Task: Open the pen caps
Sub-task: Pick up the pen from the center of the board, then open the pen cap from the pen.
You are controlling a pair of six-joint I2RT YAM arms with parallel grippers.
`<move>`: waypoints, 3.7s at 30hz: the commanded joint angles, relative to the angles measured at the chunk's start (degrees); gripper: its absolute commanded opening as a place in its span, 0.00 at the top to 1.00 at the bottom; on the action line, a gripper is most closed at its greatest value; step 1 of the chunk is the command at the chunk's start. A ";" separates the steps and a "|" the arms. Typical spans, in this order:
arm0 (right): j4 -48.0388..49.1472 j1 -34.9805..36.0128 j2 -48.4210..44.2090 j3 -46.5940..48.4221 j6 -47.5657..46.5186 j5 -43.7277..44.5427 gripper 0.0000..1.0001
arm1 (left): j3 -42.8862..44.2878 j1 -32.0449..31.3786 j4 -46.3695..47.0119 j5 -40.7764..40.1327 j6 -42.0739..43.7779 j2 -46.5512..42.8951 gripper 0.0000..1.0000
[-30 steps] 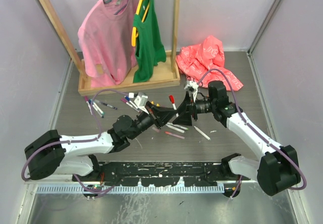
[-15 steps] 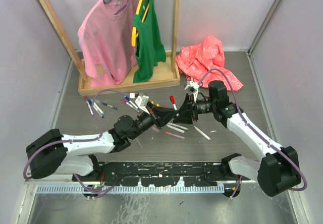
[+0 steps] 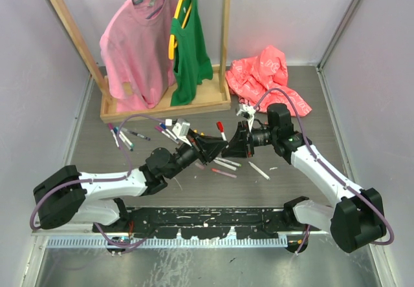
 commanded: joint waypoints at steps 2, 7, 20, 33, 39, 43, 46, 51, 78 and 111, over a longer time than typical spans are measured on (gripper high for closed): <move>1.45 0.22 -1.53 2.08 -0.26 -0.77 0.99 | 0.60 -0.27 2.34 -3.66 -0.36 -1.52 0.58; 0.52 0.20 -1.54 2.25 -1.11 -0.83 0.99 | 1.68 -0.06 -4.98 -7.17 -2.14 -4.62 0.39; -1.71 0.80 -1.49 2.39 -3.66 -1.43 0.99 | 5.24 0.97 -10.14 -5.74 -2.87 -5.46 0.41; -4.99 1.22 -1.52 3.66 -6.30 -0.58 0.98 | 7.92 2.04 -13.25 -5.14 -3.49 -3.18 1.00; -4.45 -0.15 -1.06 5.16 -3.19 -0.17 0.49 | 5.21 2.06 -9.32 -4.30 -4.50 -3.20 1.00; -2.17 -1.18 -1.35 4.96 -0.19 -1.97 0.46 | 3.80 2.03 -5.94 -4.01 -5.49 -1.74 1.00; -1.78 -1.21 -1.46 4.72 0.13 -1.52 0.46 | 3.49 2.02 -4.31 -3.83 -5.94 -0.88 1.00; -0.29 -1.20 -1.51 3.77 1.64 -0.61 0.50 | 3.67 2.06 -3.45 -3.18 -5.99 -0.58 1.00; -10.24 -1.24 -0.82 6.62 -8.12 0.90 0.99 | 0.91 4.73 -20.79 5.05 -7.91 -15.28 0.26; -34.28 -6.73 5.37 13.73 -34.82 1.42 0.99 | 13.85 6.43 -26.59 3.71 -7.92 -6.21 0.37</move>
